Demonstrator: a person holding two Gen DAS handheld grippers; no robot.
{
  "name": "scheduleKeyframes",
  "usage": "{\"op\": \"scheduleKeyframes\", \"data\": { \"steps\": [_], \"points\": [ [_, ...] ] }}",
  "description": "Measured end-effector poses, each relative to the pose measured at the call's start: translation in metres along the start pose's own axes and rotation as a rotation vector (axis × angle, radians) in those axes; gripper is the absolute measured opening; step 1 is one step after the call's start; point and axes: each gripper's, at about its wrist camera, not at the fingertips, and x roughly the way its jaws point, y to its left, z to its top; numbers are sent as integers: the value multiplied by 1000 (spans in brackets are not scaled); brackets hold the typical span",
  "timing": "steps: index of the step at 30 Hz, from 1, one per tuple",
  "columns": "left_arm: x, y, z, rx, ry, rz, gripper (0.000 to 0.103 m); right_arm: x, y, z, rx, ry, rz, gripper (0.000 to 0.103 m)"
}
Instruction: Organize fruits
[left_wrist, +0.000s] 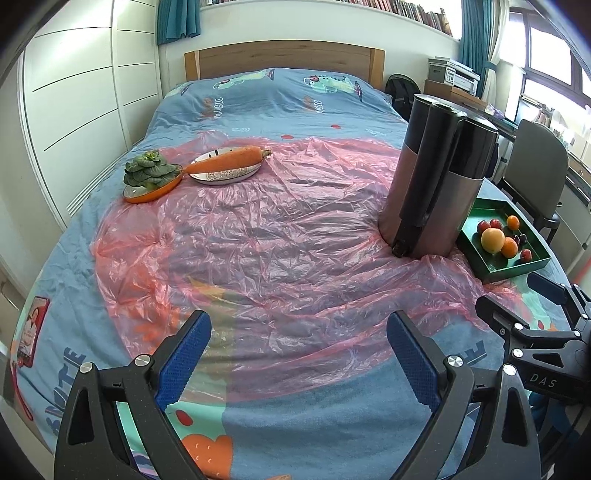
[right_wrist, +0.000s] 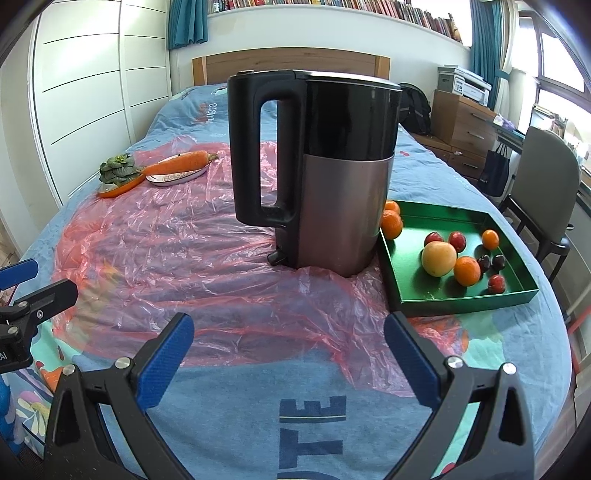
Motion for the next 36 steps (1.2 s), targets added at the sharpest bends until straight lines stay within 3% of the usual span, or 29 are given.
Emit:
{"op": "scheduleKeyframes", "data": {
  "steps": [16, 36],
  "points": [
    [3, 14, 3, -51, 13, -12, 95, 2, 2, 6, -25, -1, -8, 103],
    [3, 12, 2, -34, 10, -19, 95, 5, 5, 5, -30, 4, 1, 103]
  ]
}}
